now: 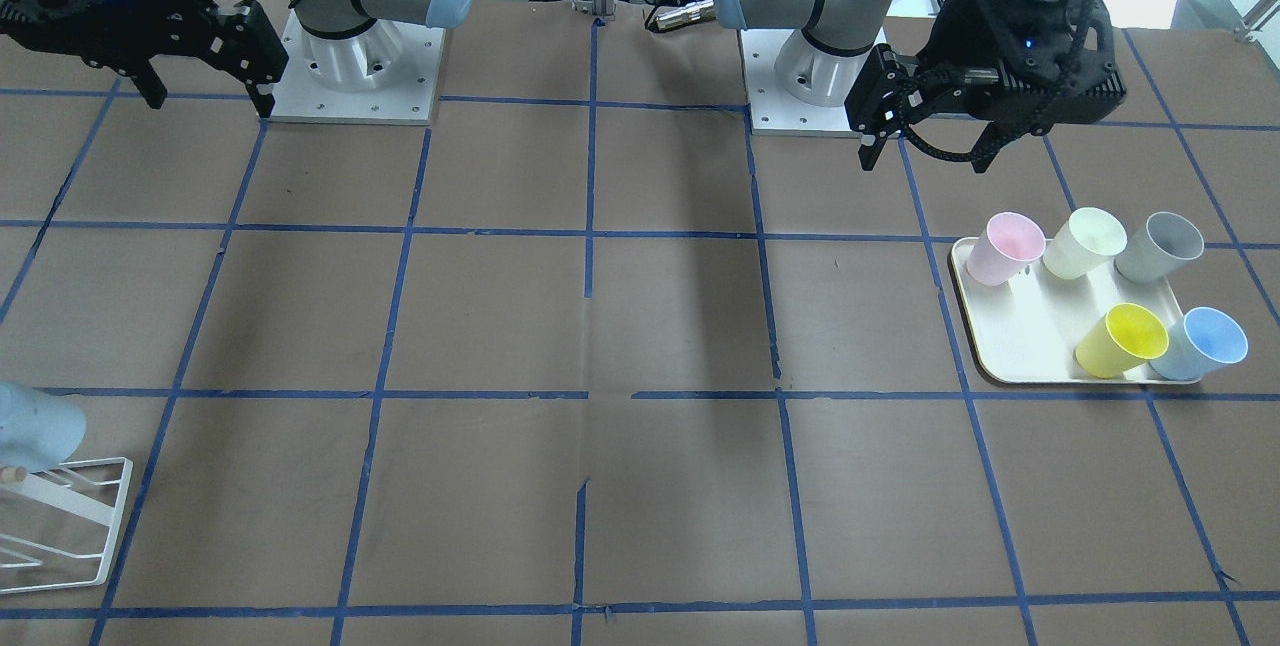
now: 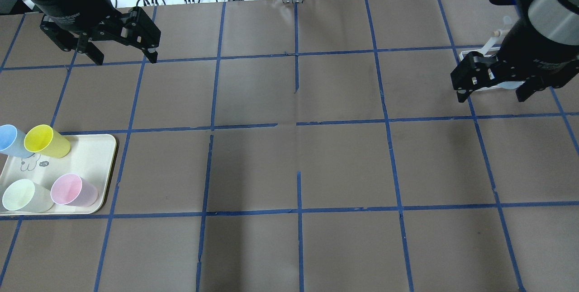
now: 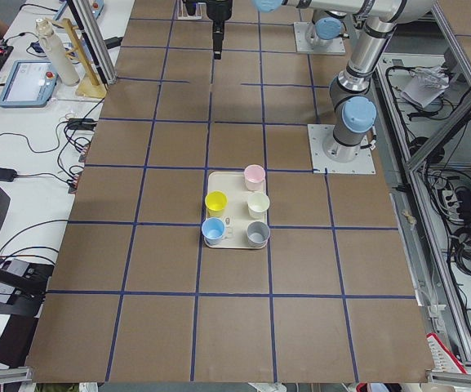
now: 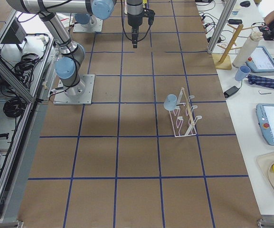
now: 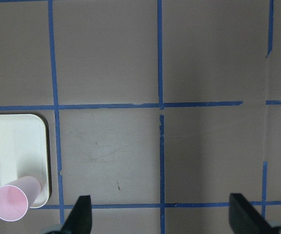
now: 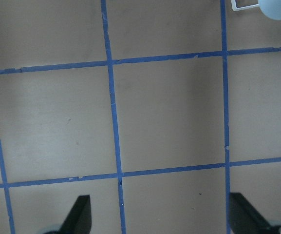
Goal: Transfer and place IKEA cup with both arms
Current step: 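Lower the right gripper over the light blue cup on the rack, then close the right gripper on the light blue cup's base, then lift the cup toward the left gripper while the left arm reaches in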
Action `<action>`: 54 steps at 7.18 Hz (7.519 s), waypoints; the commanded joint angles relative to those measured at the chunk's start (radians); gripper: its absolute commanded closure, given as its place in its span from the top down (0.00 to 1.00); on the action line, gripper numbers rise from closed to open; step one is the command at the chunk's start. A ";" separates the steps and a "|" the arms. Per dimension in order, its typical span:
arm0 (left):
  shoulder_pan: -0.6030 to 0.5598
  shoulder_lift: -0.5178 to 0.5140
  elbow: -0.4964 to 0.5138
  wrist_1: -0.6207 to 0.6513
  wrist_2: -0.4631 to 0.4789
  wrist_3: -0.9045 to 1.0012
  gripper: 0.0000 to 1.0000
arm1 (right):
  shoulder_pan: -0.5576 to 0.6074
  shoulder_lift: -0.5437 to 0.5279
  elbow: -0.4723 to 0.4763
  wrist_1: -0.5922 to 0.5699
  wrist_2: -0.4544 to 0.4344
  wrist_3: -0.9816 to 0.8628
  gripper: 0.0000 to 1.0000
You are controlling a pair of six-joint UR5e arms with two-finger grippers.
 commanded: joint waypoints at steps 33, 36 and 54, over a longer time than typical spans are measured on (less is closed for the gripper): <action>0.003 0.000 0.000 0.002 -0.007 -0.003 1.00 | -0.289 0.575 -0.081 -0.618 0.073 -0.622 0.03; 0.004 0.002 0.000 0.002 -0.007 -0.003 1.00 | -0.289 0.558 -0.085 -0.612 0.059 -0.622 0.00; 0.333 0.055 -0.167 -0.195 -0.492 0.240 1.00 | 0.243 0.256 -0.094 -0.259 0.458 0.398 0.00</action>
